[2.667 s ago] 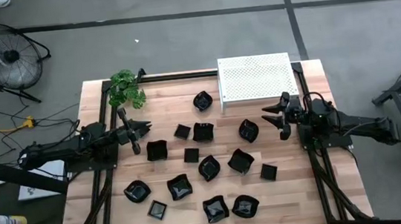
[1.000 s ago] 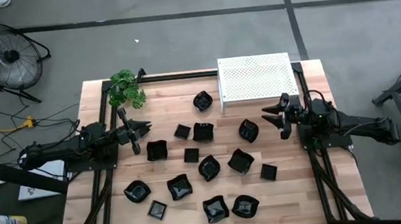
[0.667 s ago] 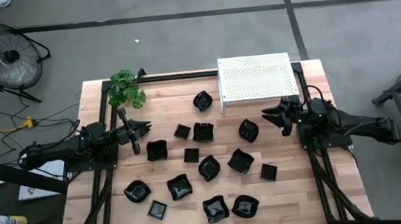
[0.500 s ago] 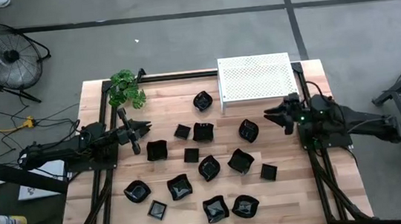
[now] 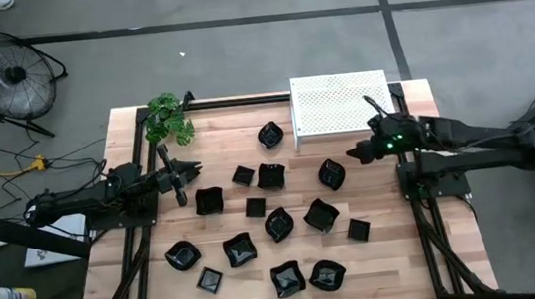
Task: Pick & Place Mini shaped plates
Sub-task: Put the leaf-shaped plate on the shelf
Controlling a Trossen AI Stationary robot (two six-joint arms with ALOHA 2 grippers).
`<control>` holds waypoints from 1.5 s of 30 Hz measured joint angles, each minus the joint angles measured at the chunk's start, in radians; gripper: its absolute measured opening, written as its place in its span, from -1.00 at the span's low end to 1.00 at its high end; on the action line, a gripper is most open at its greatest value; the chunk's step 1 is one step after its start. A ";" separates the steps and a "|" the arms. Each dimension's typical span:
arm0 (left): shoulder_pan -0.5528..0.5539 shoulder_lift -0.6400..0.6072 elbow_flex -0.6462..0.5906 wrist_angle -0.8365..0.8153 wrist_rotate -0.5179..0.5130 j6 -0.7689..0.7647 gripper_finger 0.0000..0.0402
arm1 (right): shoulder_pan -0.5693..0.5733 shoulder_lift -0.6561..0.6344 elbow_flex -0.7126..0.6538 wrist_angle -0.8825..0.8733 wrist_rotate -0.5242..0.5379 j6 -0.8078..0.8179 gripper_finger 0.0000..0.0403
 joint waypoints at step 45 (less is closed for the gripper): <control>0.000 0.000 0.000 0.000 0.000 0.000 -0.77 | 0.071 0.617 0.022 -0.013 -0.094 0.357 -0.26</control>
